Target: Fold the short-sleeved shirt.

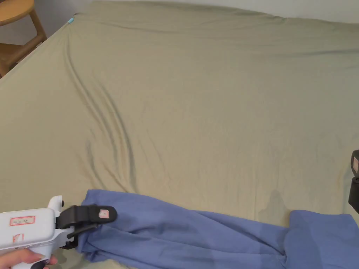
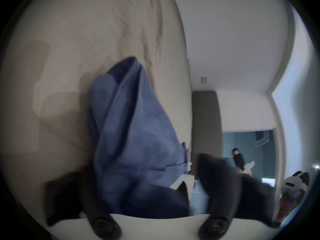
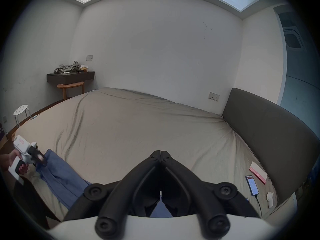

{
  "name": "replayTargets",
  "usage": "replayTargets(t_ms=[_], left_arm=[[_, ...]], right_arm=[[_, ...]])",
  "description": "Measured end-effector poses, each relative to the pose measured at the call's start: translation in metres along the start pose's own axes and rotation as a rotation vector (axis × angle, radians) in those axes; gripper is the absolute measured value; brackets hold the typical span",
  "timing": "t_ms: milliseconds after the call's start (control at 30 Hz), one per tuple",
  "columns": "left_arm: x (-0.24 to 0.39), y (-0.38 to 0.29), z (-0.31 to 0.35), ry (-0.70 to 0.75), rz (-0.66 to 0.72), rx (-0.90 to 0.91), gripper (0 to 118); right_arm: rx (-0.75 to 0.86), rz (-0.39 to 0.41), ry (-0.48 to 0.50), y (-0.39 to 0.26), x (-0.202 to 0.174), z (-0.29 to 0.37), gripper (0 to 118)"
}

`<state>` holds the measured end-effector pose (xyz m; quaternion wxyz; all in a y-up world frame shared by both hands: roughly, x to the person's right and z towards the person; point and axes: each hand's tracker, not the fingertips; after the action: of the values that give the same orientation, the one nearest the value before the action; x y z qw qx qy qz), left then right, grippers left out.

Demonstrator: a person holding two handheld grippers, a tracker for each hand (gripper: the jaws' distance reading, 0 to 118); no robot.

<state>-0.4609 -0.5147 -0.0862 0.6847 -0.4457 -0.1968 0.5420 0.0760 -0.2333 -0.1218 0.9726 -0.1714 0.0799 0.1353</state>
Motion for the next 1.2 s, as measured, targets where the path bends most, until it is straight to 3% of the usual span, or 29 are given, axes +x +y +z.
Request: replayTargets(t_ms=[33, 67, 133, 167, 267, 767, 967, 1100, 1200], left_arm=[[-0.003, -0.001, -0.007, 0.093, 0.024, -0.012, 8], [0.001, -0.007, -0.016, 0.198, 0.03, -0.024, 8], [0.0, -0.008, -0.013, 0.008, 0.065, 0.004, 8], [0.006, -0.008, -0.009, 0.118, 0.03, 0.026, 8], [0.022, -0.012, -0.002, 0.154, -0.043, 0.018, 8], [0.039, 0.007, 0.068, 0.288, -0.12, 0.146, 8], [0.118, -0.003, 0.055, 0.379, -0.38, 0.116, 8], [0.201, -0.038, 0.01, 0.375, -0.509, 0.062, 8], [0.219, -0.045, -0.024, 0.373, -0.595, 0.0, 8]], right_arm=[[0.002, 0.003, 0.003, 0.001, 0.0, 0.0, 0], [0.003, 0.005, 0.005, 0.002, -0.001, 0.001, 0], [0.006, 0.011, 0.007, 0.005, -0.003, 0.003, 0], [0.006, 0.014, 0.006, 0.006, -0.003, 0.004, 0], [0.01, 0.028, 0.001, 0.005, -0.002, 0.005, 0], [0.024, 0.024, -0.015, 0.009, 0.007, 0.016, 0], [0.024, 0.012, -0.03, 0.01, 0.014, 0.021, 0], [0.028, 0.011, -0.04, 0.006, 0.023, 0.028, 0], [0.025, 0.002, -0.048, 0.0, 0.033, 0.033, 0]])
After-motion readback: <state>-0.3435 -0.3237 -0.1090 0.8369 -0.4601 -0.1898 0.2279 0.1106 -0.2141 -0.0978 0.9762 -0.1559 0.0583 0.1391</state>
